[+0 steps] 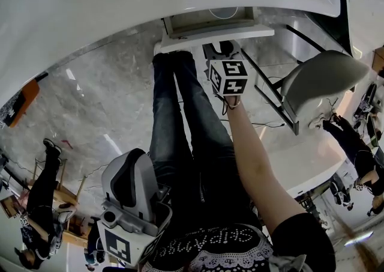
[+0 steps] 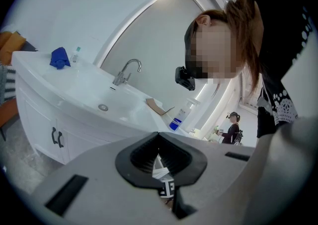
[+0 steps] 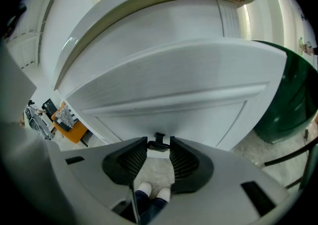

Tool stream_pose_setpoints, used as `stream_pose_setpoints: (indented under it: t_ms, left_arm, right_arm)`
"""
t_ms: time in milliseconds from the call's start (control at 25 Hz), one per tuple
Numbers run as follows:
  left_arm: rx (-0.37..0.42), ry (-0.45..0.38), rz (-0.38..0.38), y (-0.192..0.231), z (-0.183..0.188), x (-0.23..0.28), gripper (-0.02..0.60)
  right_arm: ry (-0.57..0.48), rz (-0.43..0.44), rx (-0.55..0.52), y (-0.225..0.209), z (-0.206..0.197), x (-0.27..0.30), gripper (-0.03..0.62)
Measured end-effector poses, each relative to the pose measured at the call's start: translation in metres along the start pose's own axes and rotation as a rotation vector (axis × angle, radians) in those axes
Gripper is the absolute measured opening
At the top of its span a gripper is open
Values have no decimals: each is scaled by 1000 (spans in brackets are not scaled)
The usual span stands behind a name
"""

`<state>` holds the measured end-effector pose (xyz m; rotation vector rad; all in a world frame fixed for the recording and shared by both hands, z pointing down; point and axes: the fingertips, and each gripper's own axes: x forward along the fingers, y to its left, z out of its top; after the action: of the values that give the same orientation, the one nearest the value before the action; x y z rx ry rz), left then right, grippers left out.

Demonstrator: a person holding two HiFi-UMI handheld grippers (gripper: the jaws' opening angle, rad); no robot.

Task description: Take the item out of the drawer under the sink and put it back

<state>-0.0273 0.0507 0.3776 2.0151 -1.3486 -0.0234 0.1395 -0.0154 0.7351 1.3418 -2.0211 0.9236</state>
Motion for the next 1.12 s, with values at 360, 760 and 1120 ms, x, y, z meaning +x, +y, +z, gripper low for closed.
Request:
stream_pose_setpoints:
  t_ms: [360,760,1120]
  left_arm:
    - [0,5,-6,-3,-4,1,5]
    - [0,18,-10,-4,-6,6,5]
    - [-5,7,-18,-3,0,6,5]
  right_arm:
    - [-8,-1,6,1,-9,-7,149]
    - [-34,-27,-29,3,-8,-10,144]
    - [-41,-44,-5,3,-14,-18,138]
